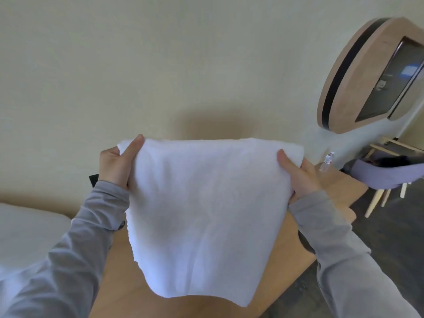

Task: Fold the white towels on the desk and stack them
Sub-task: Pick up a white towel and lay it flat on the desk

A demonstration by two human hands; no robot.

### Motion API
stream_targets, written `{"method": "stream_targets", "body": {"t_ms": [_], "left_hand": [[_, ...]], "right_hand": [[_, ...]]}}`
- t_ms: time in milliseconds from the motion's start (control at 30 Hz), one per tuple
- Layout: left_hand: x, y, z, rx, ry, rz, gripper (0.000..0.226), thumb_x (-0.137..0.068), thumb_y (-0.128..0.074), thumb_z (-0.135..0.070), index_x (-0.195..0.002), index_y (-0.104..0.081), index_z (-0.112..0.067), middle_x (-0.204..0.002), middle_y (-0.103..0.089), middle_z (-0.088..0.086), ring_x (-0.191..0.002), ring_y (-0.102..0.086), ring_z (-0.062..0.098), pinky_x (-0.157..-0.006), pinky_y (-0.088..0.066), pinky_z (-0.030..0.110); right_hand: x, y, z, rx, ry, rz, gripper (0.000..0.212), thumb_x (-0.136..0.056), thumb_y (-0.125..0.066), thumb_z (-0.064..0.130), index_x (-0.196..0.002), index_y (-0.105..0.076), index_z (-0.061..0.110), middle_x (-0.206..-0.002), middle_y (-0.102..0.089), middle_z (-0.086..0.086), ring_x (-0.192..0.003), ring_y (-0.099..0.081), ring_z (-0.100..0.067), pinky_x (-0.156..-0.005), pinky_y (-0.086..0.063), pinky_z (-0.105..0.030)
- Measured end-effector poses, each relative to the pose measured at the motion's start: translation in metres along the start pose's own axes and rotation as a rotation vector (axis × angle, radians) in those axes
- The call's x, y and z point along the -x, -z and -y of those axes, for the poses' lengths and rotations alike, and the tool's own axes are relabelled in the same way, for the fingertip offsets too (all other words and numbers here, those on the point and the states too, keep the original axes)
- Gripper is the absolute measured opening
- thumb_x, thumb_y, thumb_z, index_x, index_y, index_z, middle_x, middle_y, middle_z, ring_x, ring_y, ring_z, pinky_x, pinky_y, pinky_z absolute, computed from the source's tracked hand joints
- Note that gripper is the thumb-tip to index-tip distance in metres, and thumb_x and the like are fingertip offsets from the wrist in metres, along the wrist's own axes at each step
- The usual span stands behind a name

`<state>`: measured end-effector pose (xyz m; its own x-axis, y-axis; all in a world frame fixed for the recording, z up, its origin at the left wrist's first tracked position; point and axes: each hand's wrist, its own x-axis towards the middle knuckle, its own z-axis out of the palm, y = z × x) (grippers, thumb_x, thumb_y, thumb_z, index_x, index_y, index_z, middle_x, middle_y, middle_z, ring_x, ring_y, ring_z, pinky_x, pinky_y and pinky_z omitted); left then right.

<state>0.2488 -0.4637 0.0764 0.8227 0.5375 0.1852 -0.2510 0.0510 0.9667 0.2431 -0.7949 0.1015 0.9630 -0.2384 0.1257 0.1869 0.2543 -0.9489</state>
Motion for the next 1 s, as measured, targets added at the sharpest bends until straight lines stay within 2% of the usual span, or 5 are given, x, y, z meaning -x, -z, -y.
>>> {"method": "stream_targets", "body": {"t_ms": [233, 433, 733, 867, 1000], "left_hand": [[-0.071, -0.06, 0.064, -0.232, 0.16, 0.023, 0.035, -0.074, -0.075, -0.04, -0.06, -0.057, -0.013, -0.05, -0.06, -0.006, -0.048, -0.057, 0.009, -0.048, -0.045, 0.017], [-0.088, -0.127, 0.174, -0.639, 0.381, 0.288, 0.065, -0.086, -0.062, -0.045, -0.132, -0.046, -0.002, -0.129, -0.052, 0.017, -0.119, -0.049, 0.033, -0.099, -0.042, 0.039], [0.08, -0.1, 0.296, -0.794, 0.763, -0.073, 0.07, -0.084, -0.066, -0.035, -0.141, -0.034, -0.012, -0.142, -0.032, 0.019, -0.129, -0.032, 0.037, -0.106, -0.029, 0.044], [0.125, -0.096, 0.313, -0.799, 1.025, -0.331, 0.076, -0.078, -0.072, -0.036, -0.134, -0.034, 0.0, -0.138, -0.032, 0.025, -0.129, -0.028, 0.038, -0.107, -0.023, 0.046], [0.134, -0.107, 0.323, -0.73, 1.086, -0.479, 0.078, -0.076, -0.075, -0.034, -0.13, -0.036, 0.008, -0.133, -0.04, 0.027, -0.128, -0.034, 0.038, -0.108, -0.026, 0.044]], "right_hand": [[-0.067, 0.008, -0.088, -0.013, -0.182, -0.127, 0.016, -0.086, -0.066, 0.02, -0.1, -0.062, 0.017, -0.092, -0.07, 0.002, -0.078, -0.069, -0.013, -0.064, -0.057, -0.029], [-0.097, 0.042, -0.186, 0.021, -0.566, -0.373, 0.048, -0.088, -0.062, 0.028, -0.131, -0.044, 0.019, -0.12, -0.054, -0.009, -0.106, -0.054, -0.032, -0.092, -0.047, -0.049], [-0.121, 0.084, -0.262, -0.051, -0.893, -0.11, 0.051, -0.078, -0.069, 0.002, -0.125, -0.052, 0.012, -0.106, -0.062, -0.008, -0.093, -0.059, -0.029, -0.068, -0.052, -0.047], [-0.134, 0.11, -0.27, -0.192, -1.051, 0.047, 0.047, -0.06, -0.081, 0.044, -0.086, -0.063, 0.009, -0.09, -0.059, -0.009, -0.076, -0.06, -0.03, -0.072, -0.053, -0.044], [-0.159, 0.152, -0.281, -0.388, -1.159, 0.03, 0.094, -0.052, -0.07, 0.073, -0.111, -0.057, 0.0, -0.113, -0.062, -0.021, -0.108, -0.055, -0.043, -0.09, -0.041, -0.066]]}}
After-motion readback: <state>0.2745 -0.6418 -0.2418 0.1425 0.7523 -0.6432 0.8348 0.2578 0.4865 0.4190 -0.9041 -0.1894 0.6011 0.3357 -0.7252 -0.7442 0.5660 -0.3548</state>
